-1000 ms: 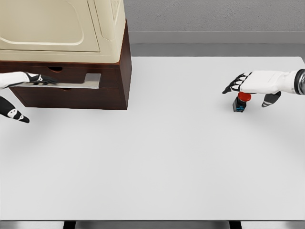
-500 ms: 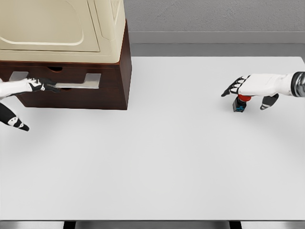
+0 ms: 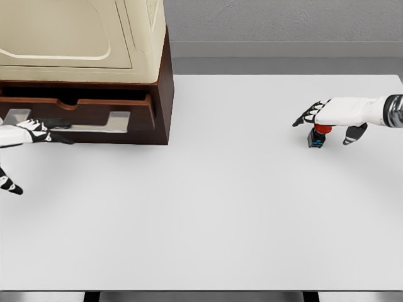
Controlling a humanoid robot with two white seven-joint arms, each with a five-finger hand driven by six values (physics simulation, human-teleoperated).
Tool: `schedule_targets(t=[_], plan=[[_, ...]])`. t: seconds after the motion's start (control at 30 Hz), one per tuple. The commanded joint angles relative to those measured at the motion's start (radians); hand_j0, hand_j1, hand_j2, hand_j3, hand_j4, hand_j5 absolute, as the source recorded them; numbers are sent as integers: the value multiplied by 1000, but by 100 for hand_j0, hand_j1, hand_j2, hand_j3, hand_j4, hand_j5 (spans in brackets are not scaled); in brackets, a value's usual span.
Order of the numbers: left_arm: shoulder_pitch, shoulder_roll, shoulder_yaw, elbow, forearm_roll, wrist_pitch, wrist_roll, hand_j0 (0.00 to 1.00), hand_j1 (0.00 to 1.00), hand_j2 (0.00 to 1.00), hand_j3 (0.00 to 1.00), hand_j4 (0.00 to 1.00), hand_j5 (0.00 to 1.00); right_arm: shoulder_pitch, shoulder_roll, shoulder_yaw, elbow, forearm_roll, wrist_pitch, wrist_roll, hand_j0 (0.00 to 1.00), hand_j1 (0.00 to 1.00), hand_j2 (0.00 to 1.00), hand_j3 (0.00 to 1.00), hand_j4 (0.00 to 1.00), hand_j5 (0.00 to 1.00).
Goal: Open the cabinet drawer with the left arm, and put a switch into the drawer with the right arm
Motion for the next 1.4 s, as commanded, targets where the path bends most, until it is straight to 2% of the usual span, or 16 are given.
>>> schedule_targets(t=[0.0,0.27,0.5,0.93,1.0,1.1,1.2,1.37], plan=[[0,28,-10,-4,45,-45,-2,100,100,100,100,100,100,2,6,-1,5,-3,2,0,100,100,100,100,100,100],[-2,72,-33,-21,48,-79,-2,100,100,100,100,100,100,0,8,-5,19,-3,2,0,100,100,100,100,100,100],[-2,140,-73,-26,65,-182,-2,100,100,100,100,100,100,-3,9,-5,26,-3,2,0,100,100,100,100,100,100],[-3,172,-73,-39,116,-211,-2,100,100,100,100,100,100,-3,8,-5,26,-5,2,0,97,97,97,97,97,97],[-9,186,-73,-38,159,-217,-2,100,100,100,100,100,100,-3,8,-5,26,-5,2,0,97,97,97,97,97,97],[-23,192,-73,-39,183,-217,-2,100,100,100,100,100,100,-3,8,-6,26,-5,2,0,93,93,93,93,93,93],[-26,195,-72,-39,197,-219,-2,100,100,100,100,100,100,-3,8,-6,26,-6,2,0,82,82,82,82,82,82],[-42,207,-68,-39,220,-222,-2,100,100,100,100,100,100,-3,8,-6,28,-6,2,0,81,81,81,81,81,81]])
